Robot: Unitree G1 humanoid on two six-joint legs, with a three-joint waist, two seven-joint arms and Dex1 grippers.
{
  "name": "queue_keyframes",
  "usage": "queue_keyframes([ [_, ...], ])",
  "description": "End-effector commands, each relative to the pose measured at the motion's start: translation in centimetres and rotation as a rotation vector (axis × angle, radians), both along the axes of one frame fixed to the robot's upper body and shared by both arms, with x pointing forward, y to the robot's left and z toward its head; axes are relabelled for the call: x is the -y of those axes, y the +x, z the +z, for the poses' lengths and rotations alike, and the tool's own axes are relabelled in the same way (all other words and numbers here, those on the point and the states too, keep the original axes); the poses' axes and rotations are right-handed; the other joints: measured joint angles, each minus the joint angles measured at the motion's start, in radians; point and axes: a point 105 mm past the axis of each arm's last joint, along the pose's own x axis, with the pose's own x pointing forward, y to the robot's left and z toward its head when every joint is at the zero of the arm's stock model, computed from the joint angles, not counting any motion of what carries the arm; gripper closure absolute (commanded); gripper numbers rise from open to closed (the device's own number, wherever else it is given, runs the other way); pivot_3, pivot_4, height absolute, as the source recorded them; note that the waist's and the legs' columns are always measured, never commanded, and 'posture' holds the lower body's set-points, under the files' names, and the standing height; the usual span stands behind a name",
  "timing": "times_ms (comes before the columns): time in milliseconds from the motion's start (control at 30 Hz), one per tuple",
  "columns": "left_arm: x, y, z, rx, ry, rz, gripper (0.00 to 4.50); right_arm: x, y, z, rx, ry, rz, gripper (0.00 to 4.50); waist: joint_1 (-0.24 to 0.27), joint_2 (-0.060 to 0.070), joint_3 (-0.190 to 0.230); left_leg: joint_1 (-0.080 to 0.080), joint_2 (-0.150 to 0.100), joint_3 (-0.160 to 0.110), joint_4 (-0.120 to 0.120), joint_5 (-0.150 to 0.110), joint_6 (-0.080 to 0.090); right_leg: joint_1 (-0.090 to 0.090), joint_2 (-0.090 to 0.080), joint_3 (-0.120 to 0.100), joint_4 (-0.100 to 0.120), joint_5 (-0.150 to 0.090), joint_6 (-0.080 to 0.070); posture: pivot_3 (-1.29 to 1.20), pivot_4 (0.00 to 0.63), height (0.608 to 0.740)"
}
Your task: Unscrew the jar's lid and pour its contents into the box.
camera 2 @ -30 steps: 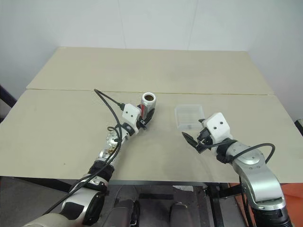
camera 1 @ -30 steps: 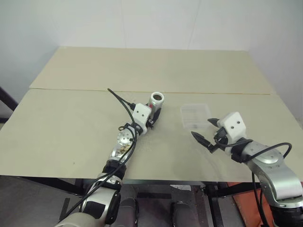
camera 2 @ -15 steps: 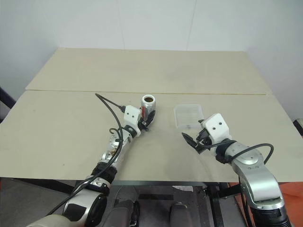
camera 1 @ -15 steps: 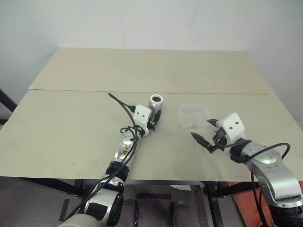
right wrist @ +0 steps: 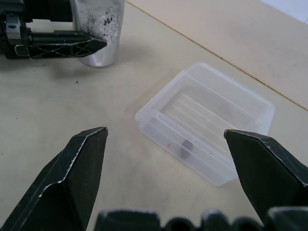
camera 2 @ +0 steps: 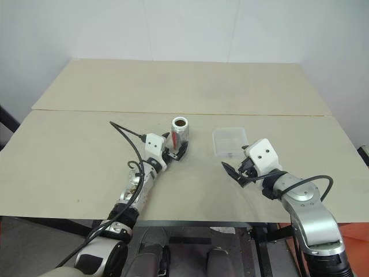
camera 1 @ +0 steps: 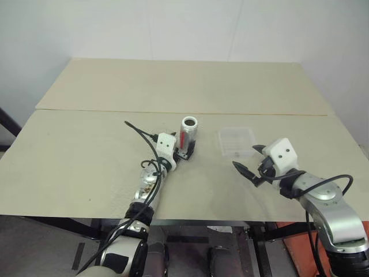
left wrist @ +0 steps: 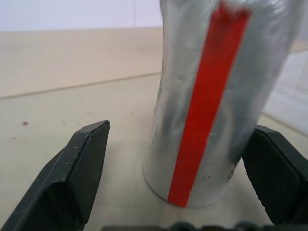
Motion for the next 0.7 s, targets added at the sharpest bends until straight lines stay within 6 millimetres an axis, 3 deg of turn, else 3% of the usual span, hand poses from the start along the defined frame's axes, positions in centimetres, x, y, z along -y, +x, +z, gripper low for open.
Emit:
queue_keyframes([
  [33, -0.5, -1.2, 1.9, 0.056, -0.032, -0.018, 0.03, -0.1, 0.0, 1.1, 0.054, -0.010, 0.008, 0.00, 0.000, 0.000, 0.000, 0.000, 0.000, 0.000, 0.000, 0.000, 0.000, 0.000, 0.000, 0.000, 0.000, 0.000, 0.000, 0.00, 0.150, 0.740],
  [167, -1.9, -3.8, 2.9, 0.048, -0.122, -0.090, 0.03, 0.1, 0.1, 1.1, 0.049, -0.015, 0.004, 0.00, -0.005, 0.000, 0.000, 0.000, 0.001, 0.000, -0.001, 0.000, 0.000, -0.001, 0.000, 0.000, 0.001, 0.000, 0.000, 0.00, 0.150, 0.740],
  [267, -3.0, -6.0, 2.3, 0.042, -0.066, -0.153, 0.03, 0.2, 0.3, 1.1, 0.046, -0.022, 0.007, 0.00, -0.010, 0.001, 0.000, 0.002, 0.001, 0.000, -0.001, 0.000, 0.000, 0.000, 0.000, 0.001, 0.000, 0.000, 0.000, 0.00, 0.150, 0.740],
  [400, -7.1, -7.9, 2.8, 0.050, -0.004, -0.073, 0.03, 1.0, -0.1, 1.5, 0.041, -0.048, 0.037, 0.00, -0.014, 0.001, -0.001, 0.008, 0.001, 0.000, -0.004, 0.000, 0.000, 0.006, 0.000, 0.002, -0.007, -0.001, -0.001, 0.00, 0.150, 0.740],
  [467, -8.9, -9.4, 3.5, 0.054, 0.043, -0.093, 0.03, 1.5, -1.2, 2.0, 0.027, -0.048, 0.128, 0.00, -0.012, 0.001, -0.001, 0.008, 0.002, 0.000, -0.004, 0.000, 0.000, 0.006, 0.000, 0.001, -0.008, -0.001, -0.001, 0.00, 0.150, 0.740],
  [633, -10.4, -15.2, 4.2, 0.013, 0.203, -0.338, 0.03, 2.6, -3.2, 2.7, -0.001, -0.131, 0.318, 0.00, -0.017, 0.001, -0.001, 0.009, 0.003, 0.001, -0.005, -0.001, 0.000, 0.007, 0.000, 0.002, -0.009, -0.001, -0.002, 0.00, 0.150, 0.740],
  [700, -10.9, -16.4, 4.4, -0.010, 0.211, -0.351, 0.03, 2.8, -3.6, 3.0, -0.017, -0.151, 0.383, 0.00, -0.021, 0.002, -0.001, 0.013, 0.004, 0.002, -0.006, -0.001, 0.000, 0.010, 0.000, 0.002, -0.010, 0.000, -0.003, 0.00, 0.150, 0.740],
])
